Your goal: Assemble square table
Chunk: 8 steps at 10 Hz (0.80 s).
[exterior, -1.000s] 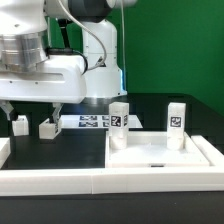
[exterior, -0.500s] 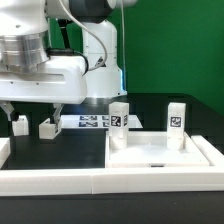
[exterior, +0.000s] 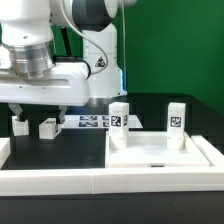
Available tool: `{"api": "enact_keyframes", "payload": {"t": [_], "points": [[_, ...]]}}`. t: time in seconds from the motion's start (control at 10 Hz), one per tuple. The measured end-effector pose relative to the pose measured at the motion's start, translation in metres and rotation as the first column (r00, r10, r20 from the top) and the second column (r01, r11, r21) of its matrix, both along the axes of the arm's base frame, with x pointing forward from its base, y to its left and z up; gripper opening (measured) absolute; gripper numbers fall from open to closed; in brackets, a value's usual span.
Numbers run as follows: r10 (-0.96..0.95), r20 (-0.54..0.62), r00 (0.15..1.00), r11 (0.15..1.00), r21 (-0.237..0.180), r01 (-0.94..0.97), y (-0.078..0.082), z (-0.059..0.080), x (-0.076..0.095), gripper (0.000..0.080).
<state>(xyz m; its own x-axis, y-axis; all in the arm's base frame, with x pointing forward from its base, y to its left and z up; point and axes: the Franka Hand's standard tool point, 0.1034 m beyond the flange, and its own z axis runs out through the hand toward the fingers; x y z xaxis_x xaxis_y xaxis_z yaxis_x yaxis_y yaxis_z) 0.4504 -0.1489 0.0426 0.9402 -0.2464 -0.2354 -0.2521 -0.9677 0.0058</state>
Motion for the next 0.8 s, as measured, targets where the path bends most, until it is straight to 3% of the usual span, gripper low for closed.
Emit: {"api": "enact_keyframes", "payload": {"t": [0.3,0.8], "points": [[0.001,-0.028,1.000,1.000,0.014,-0.001,0.001,-0.001,-0.001,0.0649],[0.013,-0.328,0.945,0.989,0.146,0.038,0.013,-0.007,-0.023,0.0649]]}}
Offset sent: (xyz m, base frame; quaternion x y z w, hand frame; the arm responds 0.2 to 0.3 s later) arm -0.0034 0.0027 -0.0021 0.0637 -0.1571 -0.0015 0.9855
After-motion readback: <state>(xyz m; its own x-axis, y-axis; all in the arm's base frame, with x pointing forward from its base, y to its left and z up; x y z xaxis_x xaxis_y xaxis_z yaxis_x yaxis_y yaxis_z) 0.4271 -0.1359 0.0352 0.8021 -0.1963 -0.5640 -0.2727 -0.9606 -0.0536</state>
